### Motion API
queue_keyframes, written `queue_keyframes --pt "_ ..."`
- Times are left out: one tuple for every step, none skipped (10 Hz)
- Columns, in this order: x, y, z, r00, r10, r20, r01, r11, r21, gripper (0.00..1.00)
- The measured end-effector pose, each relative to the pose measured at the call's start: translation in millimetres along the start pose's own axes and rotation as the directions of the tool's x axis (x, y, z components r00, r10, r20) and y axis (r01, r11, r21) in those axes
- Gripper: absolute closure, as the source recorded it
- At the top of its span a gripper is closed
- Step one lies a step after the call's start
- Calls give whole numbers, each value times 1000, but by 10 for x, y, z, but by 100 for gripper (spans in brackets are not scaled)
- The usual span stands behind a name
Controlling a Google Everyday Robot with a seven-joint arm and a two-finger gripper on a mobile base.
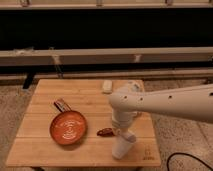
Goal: Pick up the ceramic cup
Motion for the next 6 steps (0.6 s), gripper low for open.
queue_keyframes --pt "3 3 -145 1000 -7 5 7 1000 -2 91" --pt "-4 6 -212 1000 -16 10 16 1000 -5 91" --pt "-13 7 -233 1000 -24 12 24 1000 -7 91" --pt "-26 9 -255 999 -33 12 33 999 -9 91" --pt "-26 6 -289 999 -35 9 35 999 -8 91" --pt "-14 5 -356 1000 -31 7 31 1000 -5 91"
